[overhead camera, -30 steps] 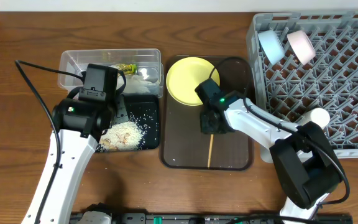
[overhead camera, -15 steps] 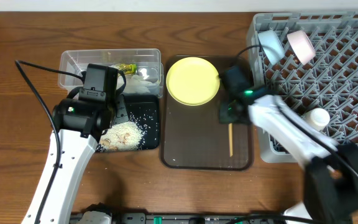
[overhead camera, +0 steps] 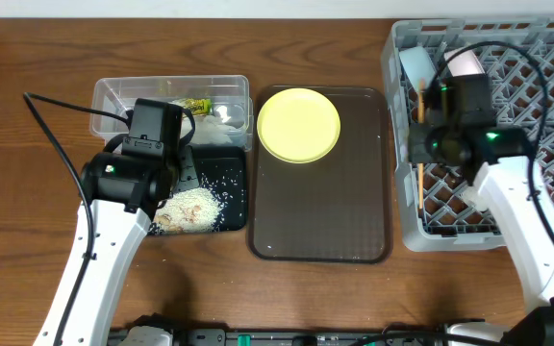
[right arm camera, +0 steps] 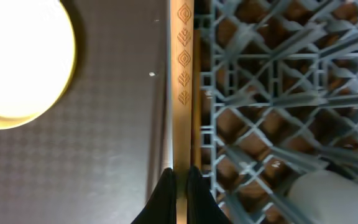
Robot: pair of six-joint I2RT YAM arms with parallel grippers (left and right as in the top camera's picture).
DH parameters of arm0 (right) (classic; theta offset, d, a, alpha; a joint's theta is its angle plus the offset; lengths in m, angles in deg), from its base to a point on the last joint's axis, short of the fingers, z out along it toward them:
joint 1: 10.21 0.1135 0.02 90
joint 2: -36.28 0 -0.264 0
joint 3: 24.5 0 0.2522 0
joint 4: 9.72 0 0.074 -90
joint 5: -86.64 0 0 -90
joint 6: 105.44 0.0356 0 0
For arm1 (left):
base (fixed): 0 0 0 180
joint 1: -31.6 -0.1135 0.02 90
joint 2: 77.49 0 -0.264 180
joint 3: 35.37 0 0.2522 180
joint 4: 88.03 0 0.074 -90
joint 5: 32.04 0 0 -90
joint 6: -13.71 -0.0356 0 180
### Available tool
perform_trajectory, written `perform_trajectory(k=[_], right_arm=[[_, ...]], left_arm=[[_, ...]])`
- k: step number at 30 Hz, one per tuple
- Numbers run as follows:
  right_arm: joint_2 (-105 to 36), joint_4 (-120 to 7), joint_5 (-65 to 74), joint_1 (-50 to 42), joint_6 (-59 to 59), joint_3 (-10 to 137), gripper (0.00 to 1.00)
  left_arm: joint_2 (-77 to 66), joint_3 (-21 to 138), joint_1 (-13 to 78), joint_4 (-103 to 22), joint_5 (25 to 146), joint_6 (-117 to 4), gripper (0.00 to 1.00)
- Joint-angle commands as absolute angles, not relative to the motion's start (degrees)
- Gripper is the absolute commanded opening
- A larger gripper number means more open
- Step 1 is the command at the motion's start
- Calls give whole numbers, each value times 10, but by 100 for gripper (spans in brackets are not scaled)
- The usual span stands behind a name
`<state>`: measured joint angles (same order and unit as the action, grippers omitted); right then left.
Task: Sort waste into correct bins and load items into the dishwasher rack
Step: 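Lift the chopsticks and stand them in the dish rack with right gripper, then move the right gripper to the yellow plate and grasp its edge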
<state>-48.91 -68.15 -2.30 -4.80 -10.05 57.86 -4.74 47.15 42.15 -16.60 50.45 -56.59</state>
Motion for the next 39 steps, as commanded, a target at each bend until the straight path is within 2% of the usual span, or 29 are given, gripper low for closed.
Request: perform_trajectory(k=[1, 9, 10, 13, 16, 19, 23, 28, 33, 39], right_arm=[[-500, -676, -7, -71, -135, 583, 1], [-546, -652, -5, -80, -156, 583, 1], [-551, -647, -5, -80, -155, 583, 3], [-552, -633, -2, -79, -155, 584, 20], [-545, -625, 0, -78, -155, 598, 31], [-536, -625, 11, -70, -144, 626, 32], [-531, -611, 64, -38, -132, 653, 39], [-548, -590, 49, 32, -74, 652, 41], [-607, -579, -27, 95, 5, 652, 42], [-698, -543, -51, 127, 88, 652, 43]], left_arm=[[-46, 471, 419, -165, 498, -560, 63], [-46, 471, 419, -165, 498, -560, 63], [-46, 471, 419, -165, 498, -560, 63], [-46, 471, 419, -164, 498, -560, 63], [-46, 471, 419, -164, 498, -560, 63], [-46, 471, 419, -165, 498, -560, 63], [-46, 471, 419, -165, 498, -560, 63], [-46, 471, 419, -165, 498, -560, 63], [-46, 471, 419, -165, 498, -560, 63], [-46, 471, 419, -165, 498, -560, 63]])
